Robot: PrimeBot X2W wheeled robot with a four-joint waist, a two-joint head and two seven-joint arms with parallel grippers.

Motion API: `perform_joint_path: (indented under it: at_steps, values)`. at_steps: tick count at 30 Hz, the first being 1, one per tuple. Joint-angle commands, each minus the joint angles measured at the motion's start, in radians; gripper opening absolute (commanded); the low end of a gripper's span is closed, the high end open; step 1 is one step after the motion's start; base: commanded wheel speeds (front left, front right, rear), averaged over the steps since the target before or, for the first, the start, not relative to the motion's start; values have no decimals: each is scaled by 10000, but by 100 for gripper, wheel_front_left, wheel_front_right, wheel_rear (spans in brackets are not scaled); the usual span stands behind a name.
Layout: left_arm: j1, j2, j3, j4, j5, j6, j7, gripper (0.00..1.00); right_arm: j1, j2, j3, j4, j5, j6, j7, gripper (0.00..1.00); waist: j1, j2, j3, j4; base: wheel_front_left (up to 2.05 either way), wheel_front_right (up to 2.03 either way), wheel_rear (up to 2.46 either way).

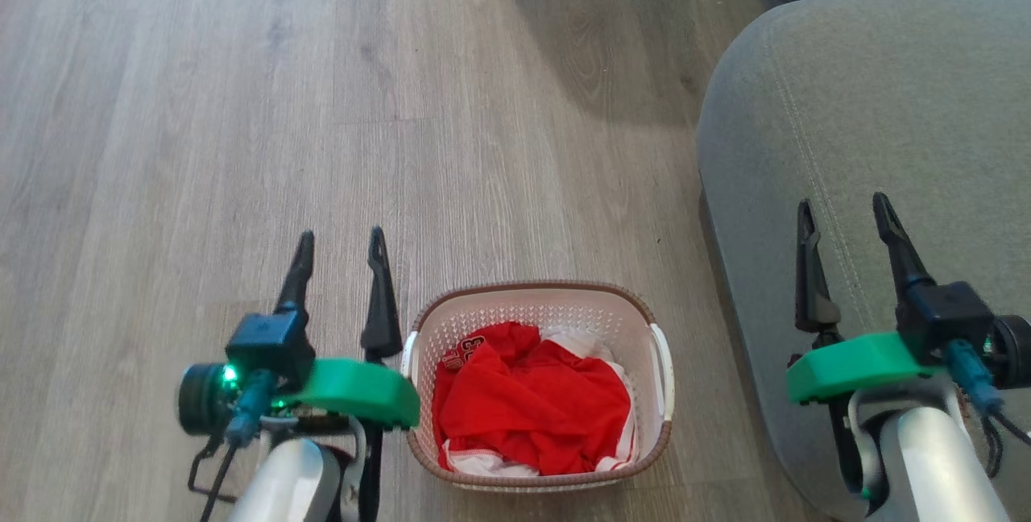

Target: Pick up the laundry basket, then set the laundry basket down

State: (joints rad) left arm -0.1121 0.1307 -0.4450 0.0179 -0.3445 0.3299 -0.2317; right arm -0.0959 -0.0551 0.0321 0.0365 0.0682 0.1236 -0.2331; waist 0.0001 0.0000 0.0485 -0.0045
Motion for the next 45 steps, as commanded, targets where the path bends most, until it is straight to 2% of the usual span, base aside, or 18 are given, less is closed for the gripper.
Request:
perform_joint_path:
  at_steps: [1, 3, 5, 11, 14, 20, 32, 38, 45]
  values:
    - [-334, -67, 359, -242, 209, -155, -144, 100, -238, 40, 203, -309, -279, 68, -131, 100, -1, 0, 3, -12, 0, 0, 0]
    - [-199, -214, 605, 240, 625, -919, -203, 100, -237, 42, 218, -145, -526, 69, -190, 100, -1, 0, 15, -43, 0, 0, 0]
    - [-145, -418, 921, 538, 982, -1390, -262, 100, -243, 43, 261, 31, -799, 70, -248, 100, -1, 0, 45, -52, 0, 0, 0]
    - [-38, -753, 1604, 1148, 1386, -2427, -300, 100, -325, 46, 293, 320, -899, 71, -287, 100, -1, 0, 112, -44, 0, 0, 0]
    - [-32, -793, 1848, 1318, 1283, -2674, -300, 100, -325, 47, 323, 503, -805, 71, -287, 100, -1, 0, 116, -19, 0, 0, 0]
    - [2, -802, 1849, 1615, 619, -2725, -300, 100, -364, 48, 333, 753, -760, 71, -287, 100, -1, 0, 127, 11, 0, 0, 0]
    - [-167, -803, 1788, 1698, 521, -2690, -300, 100, -476, 48, 330, 678, -748, 71, -287, 100, -1, 0, 411, 15, 0, 0, 0]
    - [-372, -804, 1732, 1931, 134, -2824, -300, 100, -622, 48, 256, 706, -747, 71, -287, 100, -1, 0, 928, 12, 0, 0, 0]
    - [-981, -804, 1601, 2510, -67, -2745, -301, 100, -1140, 49, 198, 1054, -708, 71, -287, 100, -1, 0, 2161, 5, 0, 0, 0]
